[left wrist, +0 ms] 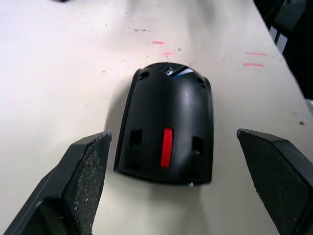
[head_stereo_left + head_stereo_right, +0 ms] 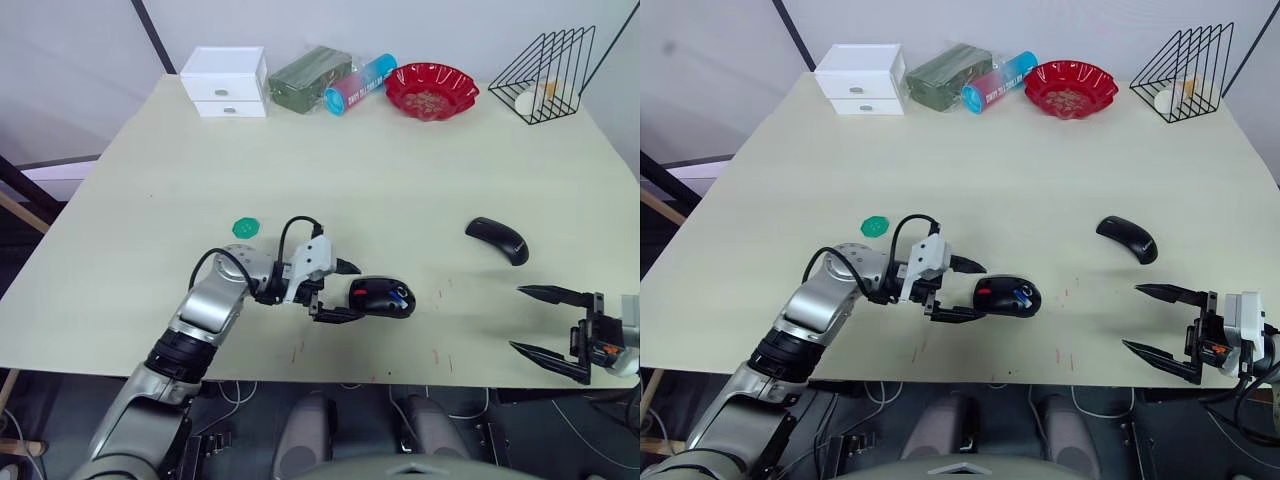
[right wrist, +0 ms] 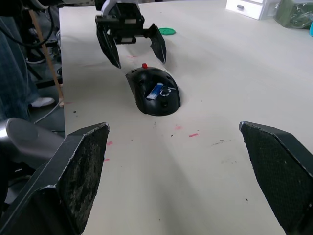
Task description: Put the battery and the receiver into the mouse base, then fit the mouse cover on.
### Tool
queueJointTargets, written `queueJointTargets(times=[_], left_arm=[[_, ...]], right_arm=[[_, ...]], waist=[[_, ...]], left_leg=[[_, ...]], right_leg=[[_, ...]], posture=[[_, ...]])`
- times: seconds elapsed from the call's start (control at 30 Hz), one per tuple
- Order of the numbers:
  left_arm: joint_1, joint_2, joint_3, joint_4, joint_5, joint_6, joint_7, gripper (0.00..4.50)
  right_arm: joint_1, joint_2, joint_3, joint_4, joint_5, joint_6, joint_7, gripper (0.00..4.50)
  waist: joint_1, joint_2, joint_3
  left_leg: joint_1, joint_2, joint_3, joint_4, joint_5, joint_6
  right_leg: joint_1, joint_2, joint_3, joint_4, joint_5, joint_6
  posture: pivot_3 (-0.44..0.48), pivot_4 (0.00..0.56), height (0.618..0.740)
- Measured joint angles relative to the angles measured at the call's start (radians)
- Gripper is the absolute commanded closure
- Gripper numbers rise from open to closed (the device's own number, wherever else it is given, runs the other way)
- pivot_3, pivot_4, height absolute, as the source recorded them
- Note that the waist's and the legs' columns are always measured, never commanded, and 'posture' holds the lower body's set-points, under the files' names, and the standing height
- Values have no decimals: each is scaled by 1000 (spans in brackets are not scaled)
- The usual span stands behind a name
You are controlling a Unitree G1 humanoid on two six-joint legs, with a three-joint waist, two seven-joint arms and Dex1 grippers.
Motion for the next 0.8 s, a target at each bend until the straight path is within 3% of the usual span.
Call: queueJointTargets(times=[0.2,0.37,0.8], left_arm=[[101,95,153,-29,-148,21,-78,120],[149,114,256,-29,-210,-32,-103,120],[270,173,349,-116,-277,-79,-115,120]], right_arm=[[-16,3,-2,23,0,1,-24,0],[-95,2,-1,85,-56,11,-128,0],[-301,-53,38,314,-204,137,-324,0]], waist=[[-3,2,1],[0,2,1],[-3,3,2]], left_leg=[[1,1,0,0,0,0],[0,0,2,0,0,0],[1,1,6,-1,0,0]], right_leg=[[0,0,0,1,0,0],[0,0,1,0,0,0],[-1,0,3,0,0,0]], posture=[[0,150,740],[0,150,740],[0,150,740]])
